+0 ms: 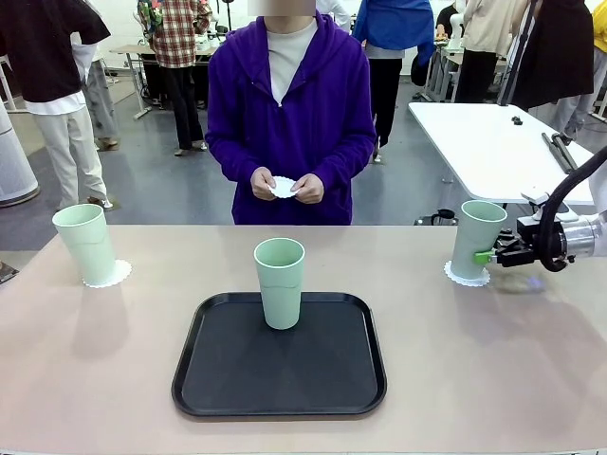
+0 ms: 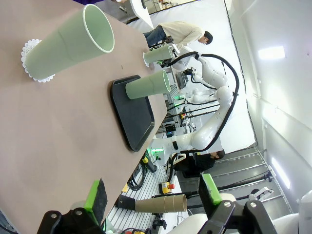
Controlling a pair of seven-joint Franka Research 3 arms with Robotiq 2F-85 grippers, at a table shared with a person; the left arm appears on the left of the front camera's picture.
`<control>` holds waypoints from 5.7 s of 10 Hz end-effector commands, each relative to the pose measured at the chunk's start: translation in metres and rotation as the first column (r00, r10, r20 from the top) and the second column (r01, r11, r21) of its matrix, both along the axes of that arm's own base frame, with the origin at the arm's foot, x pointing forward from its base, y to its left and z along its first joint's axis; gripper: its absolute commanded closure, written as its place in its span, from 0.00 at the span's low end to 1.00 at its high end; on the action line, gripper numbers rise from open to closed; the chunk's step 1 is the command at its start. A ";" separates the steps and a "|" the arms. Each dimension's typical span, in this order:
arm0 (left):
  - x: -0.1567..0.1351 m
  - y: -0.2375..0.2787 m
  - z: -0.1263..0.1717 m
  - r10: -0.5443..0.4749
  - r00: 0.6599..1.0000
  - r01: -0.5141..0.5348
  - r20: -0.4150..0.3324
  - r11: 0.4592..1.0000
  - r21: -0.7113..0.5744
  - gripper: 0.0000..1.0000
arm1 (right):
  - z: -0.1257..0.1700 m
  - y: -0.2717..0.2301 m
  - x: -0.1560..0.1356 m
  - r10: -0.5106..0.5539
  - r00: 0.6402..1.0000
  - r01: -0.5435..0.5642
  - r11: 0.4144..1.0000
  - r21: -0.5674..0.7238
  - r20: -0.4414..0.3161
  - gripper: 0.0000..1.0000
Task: Place coasters on the table and set cups on them.
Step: Take one Reusable plastic cup from the Flat Tray and place it on a coaster set by the human.
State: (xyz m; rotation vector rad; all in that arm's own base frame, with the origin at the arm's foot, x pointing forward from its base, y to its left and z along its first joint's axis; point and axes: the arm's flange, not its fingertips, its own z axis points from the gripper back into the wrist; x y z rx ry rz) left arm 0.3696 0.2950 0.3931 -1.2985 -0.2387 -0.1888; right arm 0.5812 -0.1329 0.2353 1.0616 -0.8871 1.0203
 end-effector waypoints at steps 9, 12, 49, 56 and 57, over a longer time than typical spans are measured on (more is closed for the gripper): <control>-0.001 0.000 0.002 0.004 1.000 -0.004 -0.004 1.000 0.010 0.00 | 0.007 -0.048 -0.002 -0.059 0.996 0.054 0.996 -0.069 -0.073 0.00; -0.001 0.000 0.002 0.004 1.000 -0.004 -0.004 1.000 0.010 0.00 | 0.016 -0.054 -0.012 -0.094 0.992 0.084 0.989 -0.118 -0.087 0.00; -0.001 0.000 0.002 0.004 1.000 -0.004 -0.004 1.000 0.010 0.00 | 0.324 0.005 -0.146 -0.665 0.307 0.275 0.747 -0.605 -0.681 0.00; -0.001 0.000 0.002 0.004 1.000 -0.004 -0.004 1.000 0.010 0.00 | 0.231 -0.095 -0.213 -0.286 0.382 0.357 0.923 -0.145 -0.879 0.00; -0.001 0.000 0.002 0.004 1.000 -0.004 -0.004 1.000 0.010 0.00 | 0.219 -0.103 -0.212 -0.247 0.387 0.338 0.934 -0.113 -0.888 0.00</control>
